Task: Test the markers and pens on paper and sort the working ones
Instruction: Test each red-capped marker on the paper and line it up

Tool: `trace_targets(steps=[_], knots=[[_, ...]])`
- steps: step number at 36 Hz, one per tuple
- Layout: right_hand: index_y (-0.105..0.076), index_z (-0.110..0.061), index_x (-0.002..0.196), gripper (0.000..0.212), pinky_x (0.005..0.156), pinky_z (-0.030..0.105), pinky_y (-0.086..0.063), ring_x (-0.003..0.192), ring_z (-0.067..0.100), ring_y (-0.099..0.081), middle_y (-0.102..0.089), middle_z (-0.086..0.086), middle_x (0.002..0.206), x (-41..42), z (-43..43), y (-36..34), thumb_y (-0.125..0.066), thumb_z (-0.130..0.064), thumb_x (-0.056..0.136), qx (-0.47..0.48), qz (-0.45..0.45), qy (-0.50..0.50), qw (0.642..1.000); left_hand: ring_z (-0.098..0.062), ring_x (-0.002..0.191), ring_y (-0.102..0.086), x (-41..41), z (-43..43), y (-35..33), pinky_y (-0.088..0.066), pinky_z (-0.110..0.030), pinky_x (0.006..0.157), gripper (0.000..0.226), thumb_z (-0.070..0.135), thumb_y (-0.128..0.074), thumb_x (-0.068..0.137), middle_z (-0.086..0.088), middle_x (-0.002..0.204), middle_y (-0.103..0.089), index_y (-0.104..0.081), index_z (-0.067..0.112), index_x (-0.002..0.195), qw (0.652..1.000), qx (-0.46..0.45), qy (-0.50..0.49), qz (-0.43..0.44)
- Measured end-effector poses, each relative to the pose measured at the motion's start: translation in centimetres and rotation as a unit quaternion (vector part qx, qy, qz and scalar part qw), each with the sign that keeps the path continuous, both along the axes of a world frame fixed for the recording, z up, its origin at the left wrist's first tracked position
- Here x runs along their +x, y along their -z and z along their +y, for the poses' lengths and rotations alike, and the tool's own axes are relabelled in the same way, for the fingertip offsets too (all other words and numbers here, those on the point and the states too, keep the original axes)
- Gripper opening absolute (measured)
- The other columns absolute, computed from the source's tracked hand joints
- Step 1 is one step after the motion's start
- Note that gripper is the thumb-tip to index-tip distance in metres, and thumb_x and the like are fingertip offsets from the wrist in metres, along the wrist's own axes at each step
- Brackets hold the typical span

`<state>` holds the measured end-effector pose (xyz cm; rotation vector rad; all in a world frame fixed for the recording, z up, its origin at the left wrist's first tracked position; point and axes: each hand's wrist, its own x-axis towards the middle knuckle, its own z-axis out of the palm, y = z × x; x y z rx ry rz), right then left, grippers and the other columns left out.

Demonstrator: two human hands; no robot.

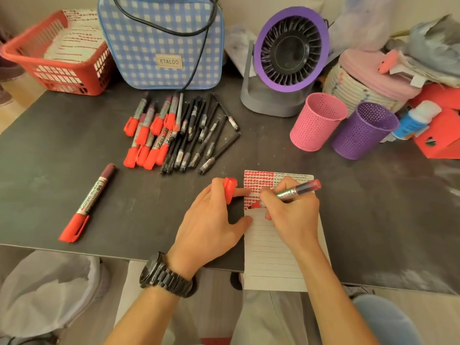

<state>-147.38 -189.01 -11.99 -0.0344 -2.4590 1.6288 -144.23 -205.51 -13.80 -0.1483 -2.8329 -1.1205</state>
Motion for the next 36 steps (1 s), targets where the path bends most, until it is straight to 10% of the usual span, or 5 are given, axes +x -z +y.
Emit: trace_targets(steps=[36], knots=[[-0.063, -0.02, 0.064, 0.028, 0.048, 0.011, -0.048, 0.051, 0.005, -0.066, -0.064, -0.01, 0.053, 0.1, -0.16, -0.1, -0.073, -0.011, 0.088, 0.021, 0.017, -0.016, 1.0, -0.001, 0.117, -0.046, 0.26, 0.26, -0.23, -0.037, -0.022, 0.084, 0.054, 0.053, -0.073, 0.08, 0.024, 0.132, -0.056, -0.031, 0.038, 0.11, 1.0, -0.009, -0.017, -0.012]])
